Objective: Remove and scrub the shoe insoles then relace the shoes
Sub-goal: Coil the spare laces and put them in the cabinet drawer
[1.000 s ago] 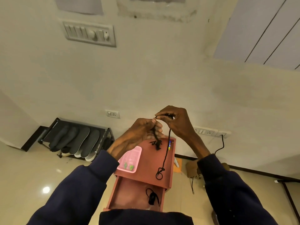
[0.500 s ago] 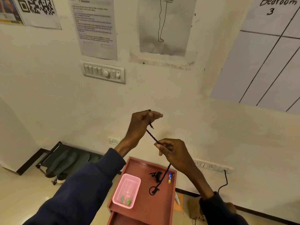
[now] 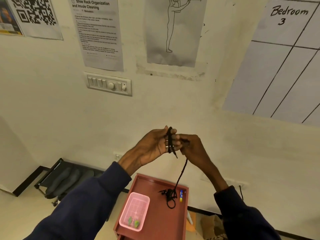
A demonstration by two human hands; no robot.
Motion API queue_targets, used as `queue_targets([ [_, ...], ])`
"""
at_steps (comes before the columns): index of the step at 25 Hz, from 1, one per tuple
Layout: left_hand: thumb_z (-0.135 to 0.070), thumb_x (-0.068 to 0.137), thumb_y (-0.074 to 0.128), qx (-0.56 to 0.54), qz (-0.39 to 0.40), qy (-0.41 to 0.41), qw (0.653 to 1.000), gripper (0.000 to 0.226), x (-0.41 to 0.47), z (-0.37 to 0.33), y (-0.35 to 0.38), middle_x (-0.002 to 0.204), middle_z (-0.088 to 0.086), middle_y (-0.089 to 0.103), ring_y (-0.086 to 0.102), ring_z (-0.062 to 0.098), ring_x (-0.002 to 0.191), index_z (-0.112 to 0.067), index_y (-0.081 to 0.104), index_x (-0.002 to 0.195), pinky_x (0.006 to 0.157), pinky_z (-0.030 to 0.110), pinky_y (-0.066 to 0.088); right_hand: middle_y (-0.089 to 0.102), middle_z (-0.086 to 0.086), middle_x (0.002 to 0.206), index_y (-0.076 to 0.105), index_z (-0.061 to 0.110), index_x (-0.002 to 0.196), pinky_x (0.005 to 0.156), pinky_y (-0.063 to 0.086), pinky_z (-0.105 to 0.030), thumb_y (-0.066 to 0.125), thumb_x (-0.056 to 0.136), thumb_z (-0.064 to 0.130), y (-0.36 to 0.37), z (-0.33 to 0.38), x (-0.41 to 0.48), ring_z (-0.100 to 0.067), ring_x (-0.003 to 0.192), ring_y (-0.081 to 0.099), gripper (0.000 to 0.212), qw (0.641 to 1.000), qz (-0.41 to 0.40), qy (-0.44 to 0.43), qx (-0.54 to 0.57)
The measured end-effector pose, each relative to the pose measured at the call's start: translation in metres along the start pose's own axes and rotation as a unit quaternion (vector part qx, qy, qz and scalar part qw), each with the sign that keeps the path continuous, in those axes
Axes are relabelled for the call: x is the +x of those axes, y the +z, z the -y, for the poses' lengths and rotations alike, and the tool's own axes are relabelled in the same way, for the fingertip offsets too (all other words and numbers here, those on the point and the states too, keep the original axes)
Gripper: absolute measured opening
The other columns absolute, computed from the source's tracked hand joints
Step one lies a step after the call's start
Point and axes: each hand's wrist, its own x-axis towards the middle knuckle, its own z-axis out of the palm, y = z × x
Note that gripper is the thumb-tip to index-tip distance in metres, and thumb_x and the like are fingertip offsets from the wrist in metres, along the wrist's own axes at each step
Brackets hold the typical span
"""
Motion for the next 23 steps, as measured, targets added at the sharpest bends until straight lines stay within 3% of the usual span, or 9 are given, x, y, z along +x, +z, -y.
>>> queue_targets([
  [3,-0.014,0.106,0.043,-0.037,0.008,0.059,0.998,0.028,0.014,-0.010,0.004,0.132,0.031,0.063,0.067,0.043,0.115,0.003,0.066,0.108,0.098,0.047,0.057,0.069,-0.001,0.064,0.079,0.014,0.100,0.056,0.043,-0.029,0.056,0.104,0.013,0.013,-0.008,-0.021,-0.016,0.049,0.050,0.024,0.996,0.056,0.055,0.034],
  [5,-0.014,0.109,0.040,0.005,-0.008,0.104,0.995,0.028,0.027,-0.015,0.002,0.138,0.030,0.059,0.060,0.045,0.127,0.004,0.061,0.114,0.106,0.050,0.052,0.071,-0.002,0.069,0.075,0.018,0.115,0.057,0.044,-0.026,0.053,0.106,0.017,0.015,-0.005,-0.033,-0.011,0.049,0.049,0.024,0.995,0.073,0.067,0.022],
  [9,-0.017,0.112,0.040,0.291,-0.094,0.177,0.935,0.035,0.036,-0.014,-0.009,0.127,0.014,0.071,0.066,0.027,0.123,0.001,0.069,0.119,0.107,0.041,0.051,0.066,0.009,0.072,0.069,0.029,0.088,0.071,0.054,-0.039,0.053,0.104,0.033,-0.008,0.027,-0.033,-0.009,0.066,0.061,0.023,0.975,0.079,0.000,-0.209],
  [12,-0.015,0.110,0.042,0.373,-0.098,0.114,0.915,0.037,0.031,-0.004,-0.004,0.105,0.015,0.078,0.075,0.025,0.100,0.002,0.074,0.105,0.091,0.037,0.057,0.069,0.009,0.090,0.072,0.025,0.099,0.070,0.053,-0.039,0.057,0.102,0.034,-0.029,0.049,-0.009,-0.014,0.080,0.063,0.018,0.938,0.010,-0.046,-0.344],
  [15,-0.016,0.105,0.035,0.284,-0.037,-0.032,0.957,0.044,0.020,0.001,0.010,0.094,0.027,0.074,0.073,0.043,0.090,0.005,0.072,0.095,0.087,0.047,0.060,0.072,0.011,0.093,0.075,0.024,0.097,0.071,0.053,-0.035,0.063,0.099,0.026,-0.045,0.049,0.018,-0.009,0.082,0.065,0.012,0.947,-0.061,-0.089,-0.301],
  [17,-0.021,0.102,0.038,0.195,-0.010,-0.072,0.978,0.042,0.013,-0.002,0.015,0.089,0.021,0.071,0.072,0.039,0.081,-0.001,0.073,0.089,0.079,0.042,0.060,0.074,0.009,0.086,0.078,0.019,0.096,0.071,0.054,-0.033,0.066,0.097,0.019,-0.047,0.035,0.026,-0.008,0.075,0.068,0.012,0.977,-0.072,-0.069,-0.186],
  [19,-0.021,0.101,0.045,0.074,0.019,-0.062,0.995,0.037,0.009,-0.007,0.018,0.093,0.019,0.071,0.072,0.034,0.083,-0.002,0.075,0.091,0.078,0.041,0.061,0.074,0.011,0.077,0.080,0.017,0.092,0.067,0.053,-0.032,0.063,0.096,0.013,-0.042,0.020,0.018,-0.009,0.068,0.068,0.017,0.992,-0.057,-0.026,-0.113],
  [21,-0.014,0.102,0.045,-0.026,0.017,-0.007,0.999,0.033,0.011,-0.012,0.018,0.108,0.024,0.071,0.073,0.039,0.099,0.005,0.072,0.104,0.089,0.044,0.061,0.072,0.009,0.068,0.080,0.016,0.088,0.060,0.048,-0.028,0.059,0.097,0.009,-0.026,0.010,-0.004,-0.005,0.058,0.061,0.024,0.996,-0.009,0.011,-0.083],
  [23,-0.011,0.106,0.042,-0.009,0.003,0.062,0.998,0.033,0.021,-0.016,0.013,0.125,0.028,0.067,0.067,0.042,0.117,0.010,0.062,0.122,0.101,0.044,0.056,0.072,0.000,0.070,0.080,0.012,0.098,0.062,0.043,-0.016,0.057,0.103,0.012,-0.009,0.010,-0.029,-0.001,0.055,0.057,0.024,0.997,0.041,0.051,-0.041],
])
